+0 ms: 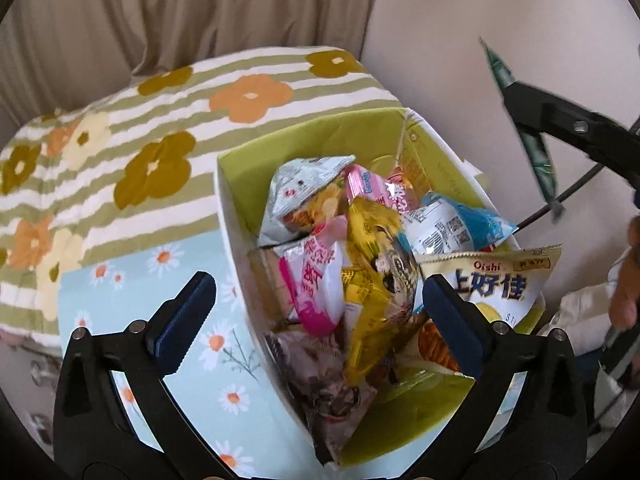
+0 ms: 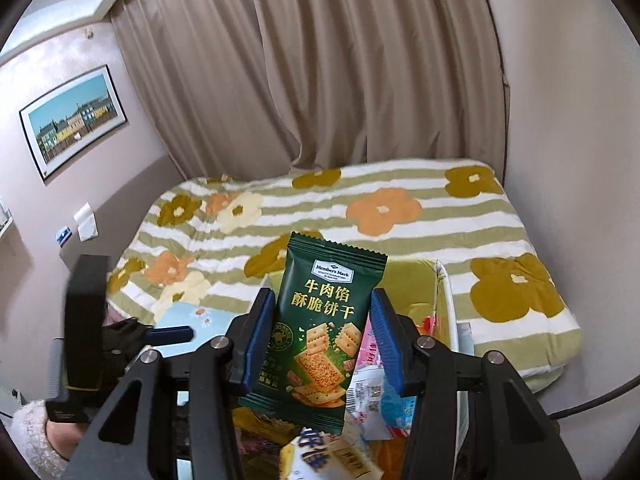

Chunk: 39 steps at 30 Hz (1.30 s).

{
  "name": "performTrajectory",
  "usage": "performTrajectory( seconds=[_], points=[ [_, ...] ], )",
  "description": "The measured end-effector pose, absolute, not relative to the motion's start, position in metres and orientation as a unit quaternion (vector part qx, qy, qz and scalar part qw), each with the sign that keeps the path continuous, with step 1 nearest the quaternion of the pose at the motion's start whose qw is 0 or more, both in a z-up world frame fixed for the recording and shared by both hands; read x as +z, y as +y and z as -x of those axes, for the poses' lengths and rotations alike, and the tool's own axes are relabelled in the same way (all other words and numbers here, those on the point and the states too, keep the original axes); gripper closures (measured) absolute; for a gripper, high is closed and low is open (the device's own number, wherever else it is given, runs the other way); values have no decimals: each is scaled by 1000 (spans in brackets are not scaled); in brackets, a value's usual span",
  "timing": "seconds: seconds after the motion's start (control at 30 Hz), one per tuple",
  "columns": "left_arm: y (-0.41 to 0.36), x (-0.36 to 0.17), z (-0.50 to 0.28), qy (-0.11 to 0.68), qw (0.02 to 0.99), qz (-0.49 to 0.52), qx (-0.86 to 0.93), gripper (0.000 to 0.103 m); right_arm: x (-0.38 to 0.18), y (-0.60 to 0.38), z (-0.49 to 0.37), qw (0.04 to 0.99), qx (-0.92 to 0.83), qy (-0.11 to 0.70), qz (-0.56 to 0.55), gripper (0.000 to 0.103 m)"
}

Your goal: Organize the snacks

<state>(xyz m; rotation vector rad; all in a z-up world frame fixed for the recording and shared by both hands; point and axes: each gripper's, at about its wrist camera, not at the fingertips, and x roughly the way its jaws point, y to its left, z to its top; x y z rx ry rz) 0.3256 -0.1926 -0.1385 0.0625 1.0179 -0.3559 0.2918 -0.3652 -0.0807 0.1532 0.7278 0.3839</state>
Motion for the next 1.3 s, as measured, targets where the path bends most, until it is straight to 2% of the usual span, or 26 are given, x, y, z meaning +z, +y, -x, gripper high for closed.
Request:
performTrajectory(
  seconds=[0.23, 0.3, 0.33, 0.43, 0.67, 0.83, 1.17, 1.2, 1.27, 1.3],
  points=[
    [-176, -137, -313, 489, 860, -7, -147, 0, -101, -360, -317, 894, 193, 400, -64, 58],
    [-173, -136, -309, 488, 861, -1, -141, 0, -104, -362, -323, 891, 187, 408, -68, 47],
    [-171, -136, -306, 487, 862, 2, -138, 0, -103, -364, -323, 891, 186, 407, -78, 38],
    [-165, -132, -294, 483, 866, 4, -130, 0, -97, -372, -313, 894, 182, 396, -105, 25],
    [-143, -116, -268, 462, 879, 18, -117, 0, -80, -366, -277, 901, 169, 386, -104, 25],
    [-118, -84, -237, 423, 899, 27, -110, 0, -46, -341, -229, 921, 162, 346, -80, 25],
    [-68, -18, -125, 318, 944, 13, -83, 0, -1, -283, -100, 956, 130, 260, -34, 25],
    [-60, -14, -111, 310, 947, 13, -79, 0, -1, -278, -89, 959, 124, 255, -30, 23],
    [-49, -9, -86, 297, 953, 9, -66, 0, -2, -270, -67, 962, 112, 249, -28, 4],
    [-46, -8, -78, 294, 954, 7, -60, 0, -2, -267, -60, 963, 109, 246, -28, 2]
  ],
)
